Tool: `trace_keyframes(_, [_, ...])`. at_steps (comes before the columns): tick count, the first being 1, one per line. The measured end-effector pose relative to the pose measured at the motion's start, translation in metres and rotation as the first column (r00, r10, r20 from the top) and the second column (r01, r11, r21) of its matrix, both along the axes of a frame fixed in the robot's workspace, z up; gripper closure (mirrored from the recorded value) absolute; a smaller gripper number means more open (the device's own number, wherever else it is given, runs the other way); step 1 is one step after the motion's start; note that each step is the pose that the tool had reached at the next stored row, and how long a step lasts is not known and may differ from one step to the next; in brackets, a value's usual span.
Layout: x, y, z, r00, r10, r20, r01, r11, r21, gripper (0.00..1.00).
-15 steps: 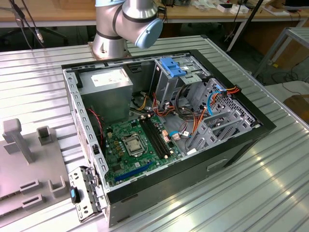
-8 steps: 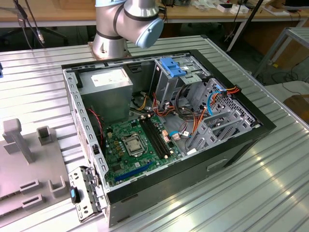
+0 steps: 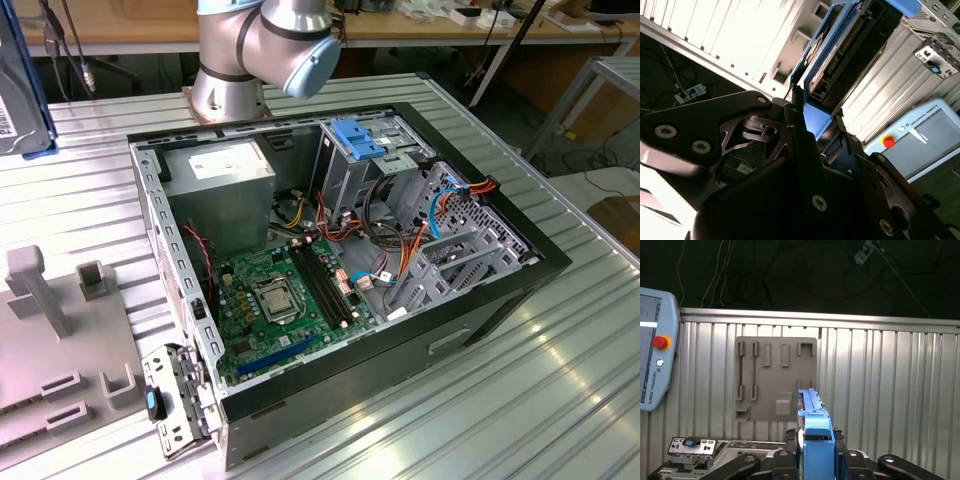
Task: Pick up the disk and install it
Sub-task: 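Pick up the disk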
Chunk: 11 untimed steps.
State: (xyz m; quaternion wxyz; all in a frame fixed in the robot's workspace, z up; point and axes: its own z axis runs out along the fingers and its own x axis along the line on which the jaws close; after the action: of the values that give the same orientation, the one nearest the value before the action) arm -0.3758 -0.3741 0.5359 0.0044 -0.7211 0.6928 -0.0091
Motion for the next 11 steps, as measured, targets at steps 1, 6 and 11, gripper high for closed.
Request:
trace_keyframes(1, [0.0036, 0.0, 0.0, 1.0, 0.0, 0.0, 0.0, 1.0, -0.0001, 0.63])
trace_keyframes(6, [0.0173, 0.0, 0.0, 0.9999, 0.0, 0.016, 0.0, 1.0, 0.0002, 0.63])
trace_keyframes(11, [0.0276, -0.0015, -0.0001, 0.9998, -0.007, 0.0176, 0.007, 0.9999, 0.01, 0.63])
